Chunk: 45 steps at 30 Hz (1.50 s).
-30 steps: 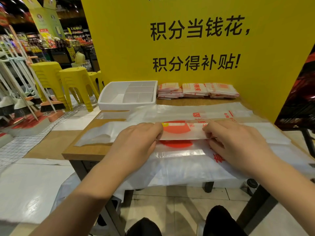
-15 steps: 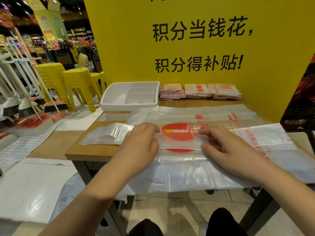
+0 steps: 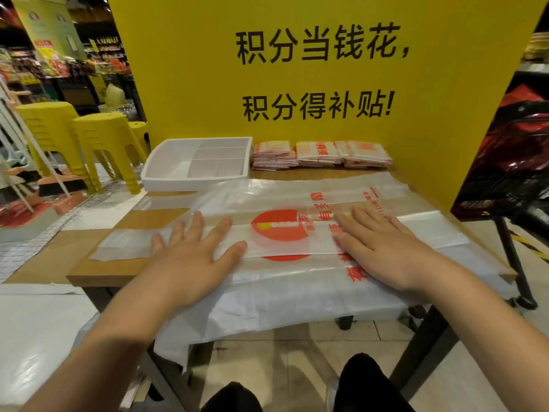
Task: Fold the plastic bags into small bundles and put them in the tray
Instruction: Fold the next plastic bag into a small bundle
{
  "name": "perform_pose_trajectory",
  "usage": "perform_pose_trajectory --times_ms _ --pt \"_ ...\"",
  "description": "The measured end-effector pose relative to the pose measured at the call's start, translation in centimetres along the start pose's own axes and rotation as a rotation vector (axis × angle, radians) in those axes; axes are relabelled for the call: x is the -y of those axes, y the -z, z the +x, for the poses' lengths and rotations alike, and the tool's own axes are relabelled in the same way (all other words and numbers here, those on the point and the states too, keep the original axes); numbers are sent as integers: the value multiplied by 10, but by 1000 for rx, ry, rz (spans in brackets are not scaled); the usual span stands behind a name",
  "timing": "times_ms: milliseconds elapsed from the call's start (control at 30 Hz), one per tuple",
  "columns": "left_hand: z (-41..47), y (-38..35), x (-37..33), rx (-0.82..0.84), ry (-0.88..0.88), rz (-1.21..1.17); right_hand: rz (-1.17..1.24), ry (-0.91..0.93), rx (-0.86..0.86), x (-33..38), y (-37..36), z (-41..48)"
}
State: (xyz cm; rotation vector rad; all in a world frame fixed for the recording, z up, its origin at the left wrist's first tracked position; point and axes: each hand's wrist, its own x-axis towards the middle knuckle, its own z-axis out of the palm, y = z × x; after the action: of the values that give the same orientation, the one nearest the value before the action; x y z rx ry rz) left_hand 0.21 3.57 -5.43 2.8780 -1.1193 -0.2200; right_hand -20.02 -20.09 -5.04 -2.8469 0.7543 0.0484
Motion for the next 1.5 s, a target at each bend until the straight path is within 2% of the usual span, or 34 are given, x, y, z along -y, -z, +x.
perform_pose_trajectory --times_ms 167,333,433,500,600,700,767,867,967,1133,1200,1267,1367,1433,1500 --pt "-1 0 3 -5 30 24 -31 -243 20 -49 10 -11" --pt "-1 -2 2 -41 12 31 -49 -274 9 -50 10 -11" --pt "-3 -3 6 -143 -131 7 -69 -267 13 -52 12 -5" --pt "-3 1 9 -146 -256 -31 -75 -265 13 -53 14 3" --pt "-1 14 9 -96 -317 -1 -100 -218 -122 -48 18 7" --pt "1 25 3 -116 -360 132 -44 -18 -306 -26 17 -6" --pt "2 29 1 -188 -405 198 32 158 -308 -4 15 -16" --pt "0 30 -4 -288 -481 178 -12 291 -347 19 6 -15" --pt "0 32 -12 -398 -512 221 -28 244 -450 26 4 -2" --pt "1 48 -13 -405 -443 149 -149 112 -607 12 24 19" --pt "-3 58 -14 -421 -415 70 -214 118 -673 14 40 29" --pt "-10 70 -18 -412 -437 -125 -229 133 -733 19 62 45" --pt "-27 86 -27 -213 -438 -516 -165 190 -756 35 97 66" --pt "-39 85 -37 -31 -346 -845 -130 222 -733 52 109 74" --pt "-46 67 -48 -48 -209 -1053 -110 247 -725 66 109 72"
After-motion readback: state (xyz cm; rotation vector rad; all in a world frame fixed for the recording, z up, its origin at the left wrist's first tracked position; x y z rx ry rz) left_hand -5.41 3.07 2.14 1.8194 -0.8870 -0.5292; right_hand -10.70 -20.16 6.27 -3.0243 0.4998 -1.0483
